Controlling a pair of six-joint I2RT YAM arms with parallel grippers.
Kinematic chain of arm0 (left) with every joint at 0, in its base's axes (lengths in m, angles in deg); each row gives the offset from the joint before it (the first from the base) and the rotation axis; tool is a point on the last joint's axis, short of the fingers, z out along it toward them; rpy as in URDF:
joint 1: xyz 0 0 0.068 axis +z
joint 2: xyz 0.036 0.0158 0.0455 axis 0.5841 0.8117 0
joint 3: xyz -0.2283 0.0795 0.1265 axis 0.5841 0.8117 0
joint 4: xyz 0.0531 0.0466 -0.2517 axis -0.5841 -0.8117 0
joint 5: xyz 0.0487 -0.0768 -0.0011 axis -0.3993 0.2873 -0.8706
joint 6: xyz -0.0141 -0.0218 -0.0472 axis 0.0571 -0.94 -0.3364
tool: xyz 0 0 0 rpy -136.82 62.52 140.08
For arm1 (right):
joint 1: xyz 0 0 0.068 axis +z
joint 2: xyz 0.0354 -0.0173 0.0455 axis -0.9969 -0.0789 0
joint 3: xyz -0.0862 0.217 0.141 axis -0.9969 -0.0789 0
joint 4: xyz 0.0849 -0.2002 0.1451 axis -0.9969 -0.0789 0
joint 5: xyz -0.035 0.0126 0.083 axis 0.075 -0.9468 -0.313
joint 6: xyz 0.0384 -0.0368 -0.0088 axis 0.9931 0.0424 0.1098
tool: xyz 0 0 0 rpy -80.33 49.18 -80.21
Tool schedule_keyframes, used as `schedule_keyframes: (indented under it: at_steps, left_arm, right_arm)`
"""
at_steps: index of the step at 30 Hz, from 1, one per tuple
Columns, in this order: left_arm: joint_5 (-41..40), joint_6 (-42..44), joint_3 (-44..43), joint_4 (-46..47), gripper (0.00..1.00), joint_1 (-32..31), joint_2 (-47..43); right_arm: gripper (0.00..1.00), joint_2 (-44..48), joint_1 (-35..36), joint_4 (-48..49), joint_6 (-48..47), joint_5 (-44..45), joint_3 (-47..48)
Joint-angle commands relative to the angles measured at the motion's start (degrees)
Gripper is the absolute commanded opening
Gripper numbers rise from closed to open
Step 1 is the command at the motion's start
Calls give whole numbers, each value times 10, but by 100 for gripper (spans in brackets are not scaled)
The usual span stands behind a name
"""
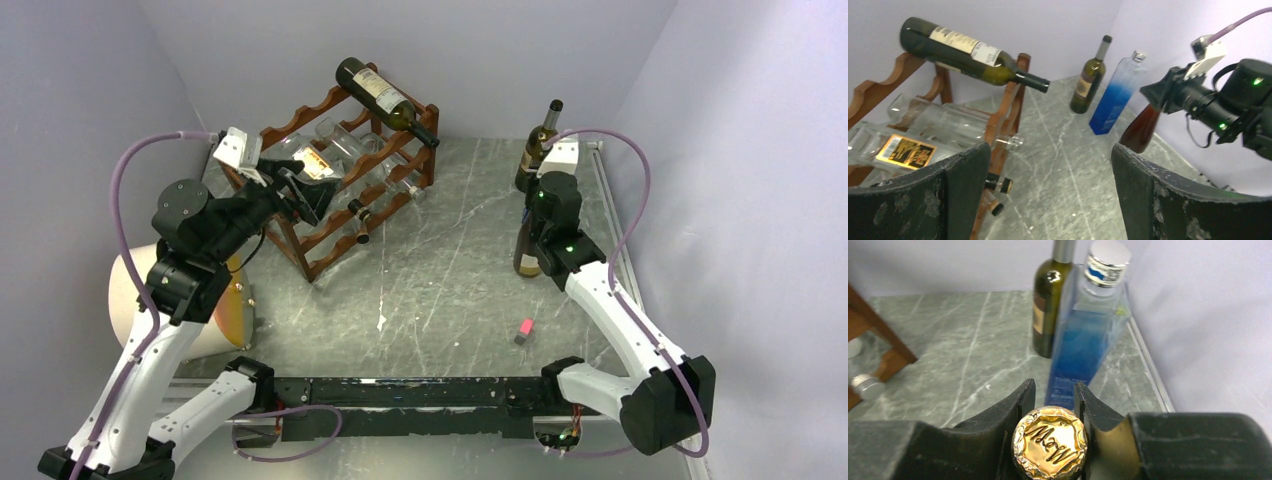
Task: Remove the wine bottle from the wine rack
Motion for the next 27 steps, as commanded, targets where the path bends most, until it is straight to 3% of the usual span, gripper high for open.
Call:
schedule_keyframes:
  at_steps: [1, 11, 23, 24, 27]
  left_arm:
    - [-56, 61, 35, 19, 93, 1, -25]
    - [-78, 81, 106, 71, 93, 10, -67]
    - [-34, 67, 144, 93, 93, 54, -72]
    - [-36, 67, 147, 93, 93, 55, -71]
    - [-39, 65, 154, 97, 93, 62, -70]
  right_arm:
    - [0, 11, -49, 154, 8, -11, 31]
    - [0, 6, -140, 214, 25, -57, -4]
    - [0, 32, -173, 225, 37, -90, -71]
    - [1, 34, -174, 218, 39, -94, -70]
    - [29, 39, -174, 196, 44, -99, -62]
